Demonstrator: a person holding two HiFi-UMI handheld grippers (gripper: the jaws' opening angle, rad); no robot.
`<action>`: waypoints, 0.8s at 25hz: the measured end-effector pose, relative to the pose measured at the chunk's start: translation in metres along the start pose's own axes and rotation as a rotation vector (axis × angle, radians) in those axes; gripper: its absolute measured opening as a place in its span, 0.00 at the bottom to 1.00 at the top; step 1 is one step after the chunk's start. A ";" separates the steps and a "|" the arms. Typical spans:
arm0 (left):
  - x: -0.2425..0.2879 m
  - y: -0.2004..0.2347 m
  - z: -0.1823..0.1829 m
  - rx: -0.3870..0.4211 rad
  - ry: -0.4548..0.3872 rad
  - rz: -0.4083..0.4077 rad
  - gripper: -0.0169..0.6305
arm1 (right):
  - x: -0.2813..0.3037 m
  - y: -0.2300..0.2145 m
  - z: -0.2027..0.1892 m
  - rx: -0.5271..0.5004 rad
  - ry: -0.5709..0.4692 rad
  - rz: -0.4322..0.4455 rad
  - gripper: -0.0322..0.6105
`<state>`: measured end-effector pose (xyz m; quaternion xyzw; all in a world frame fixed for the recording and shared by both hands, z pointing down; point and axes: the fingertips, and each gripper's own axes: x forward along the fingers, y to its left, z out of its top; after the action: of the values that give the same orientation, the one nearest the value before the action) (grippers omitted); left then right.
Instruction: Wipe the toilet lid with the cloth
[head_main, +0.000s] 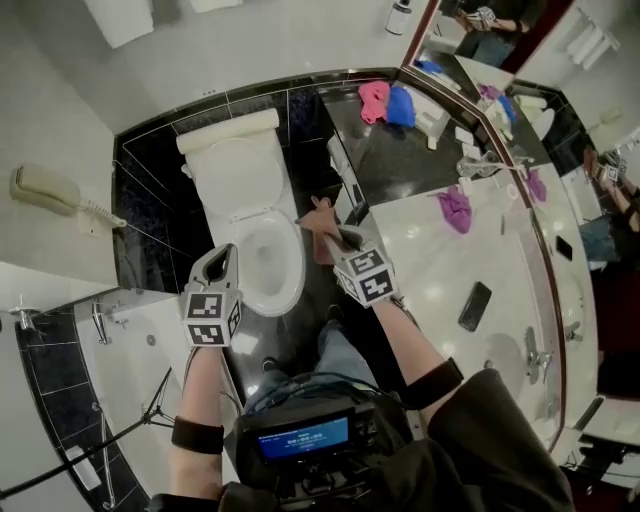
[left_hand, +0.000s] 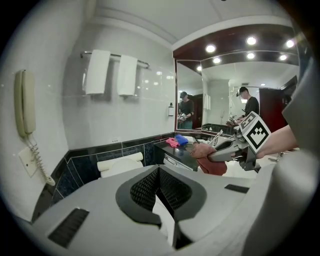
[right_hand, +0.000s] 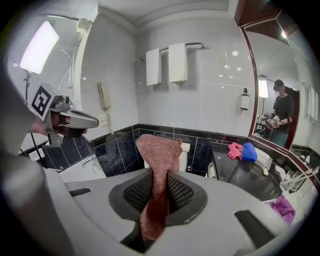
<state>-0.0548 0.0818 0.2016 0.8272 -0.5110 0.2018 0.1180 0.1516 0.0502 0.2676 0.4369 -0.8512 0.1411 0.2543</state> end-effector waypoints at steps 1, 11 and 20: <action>-0.009 0.005 -0.005 -0.007 0.002 0.008 0.03 | -0.001 0.013 0.000 0.000 -0.004 0.011 0.16; -0.037 0.034 -0.036 -0.072 0.034 0.077 0.03 | 0.008 0.082 0.004 -0.003 -0.009 0.115 0.16; 0.012 0.044 -0.040 -0.140 0.071 0.193 0.03 | 0.059 0.055 0.019 -0.060 -0.016 0.270 0.16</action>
<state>-0.0977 0.0685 0.2420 0.7562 -0.5967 0.2052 0.1735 0.0720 0.0335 0.2834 0.3116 -0.9081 0.1453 0.2391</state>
